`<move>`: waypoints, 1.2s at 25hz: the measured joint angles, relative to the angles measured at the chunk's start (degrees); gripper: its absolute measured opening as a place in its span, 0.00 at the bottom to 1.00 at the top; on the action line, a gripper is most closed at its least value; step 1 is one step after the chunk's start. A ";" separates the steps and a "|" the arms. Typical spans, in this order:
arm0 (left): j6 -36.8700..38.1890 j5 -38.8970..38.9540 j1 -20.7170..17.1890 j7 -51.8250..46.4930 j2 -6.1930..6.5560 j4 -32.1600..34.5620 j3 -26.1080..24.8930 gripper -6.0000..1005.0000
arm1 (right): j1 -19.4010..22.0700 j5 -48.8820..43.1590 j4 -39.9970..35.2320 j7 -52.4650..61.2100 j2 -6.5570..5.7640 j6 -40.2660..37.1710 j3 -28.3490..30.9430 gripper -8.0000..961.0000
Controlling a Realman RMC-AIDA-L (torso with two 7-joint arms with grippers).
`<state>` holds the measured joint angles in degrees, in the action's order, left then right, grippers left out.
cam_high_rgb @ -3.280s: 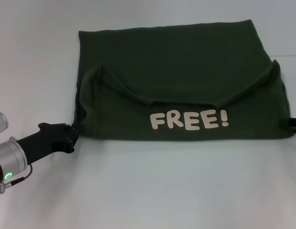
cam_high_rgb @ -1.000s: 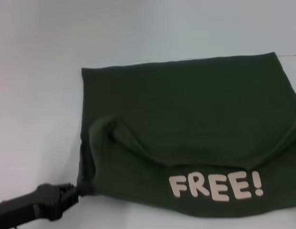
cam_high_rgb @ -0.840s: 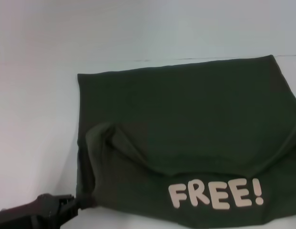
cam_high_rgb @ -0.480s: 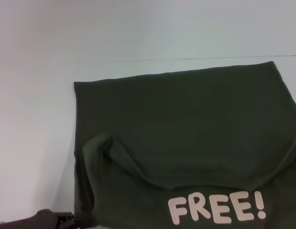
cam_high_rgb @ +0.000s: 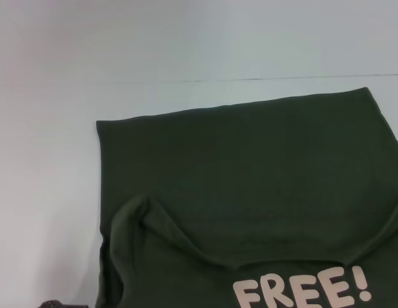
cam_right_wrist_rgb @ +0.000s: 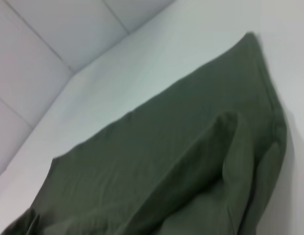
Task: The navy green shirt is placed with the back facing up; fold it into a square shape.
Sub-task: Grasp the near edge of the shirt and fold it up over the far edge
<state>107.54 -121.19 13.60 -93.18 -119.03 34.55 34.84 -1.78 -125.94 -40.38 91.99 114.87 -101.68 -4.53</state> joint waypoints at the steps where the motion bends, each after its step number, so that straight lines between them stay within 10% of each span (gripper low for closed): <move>1: 0.12 -0.23 -0.01 0.01 0.04 0.00 -0.09 0.01 | 0.02 0.00 0.01 -0.18 0.00 -0.26 0.85 0.04; 16: 1.30 -2.15 2.58 0.14 0.80 0.16 -2.45 0.01 | -0.88 0.34 -0.40 -0.89 -0.39 -3.74 5.78 0.04; 30: -8.69 -2.04 15.89 -2.80 0.41 -0.85 -13.52 0.01 | -14.40 0.81 0.27 2.16 -2.80 2.20 8.44 0.04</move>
<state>98.85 -123.23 29.48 -95.98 -118.62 33.70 21.32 -16.18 -125.13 -40.12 94.15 112.07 -99.48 3.91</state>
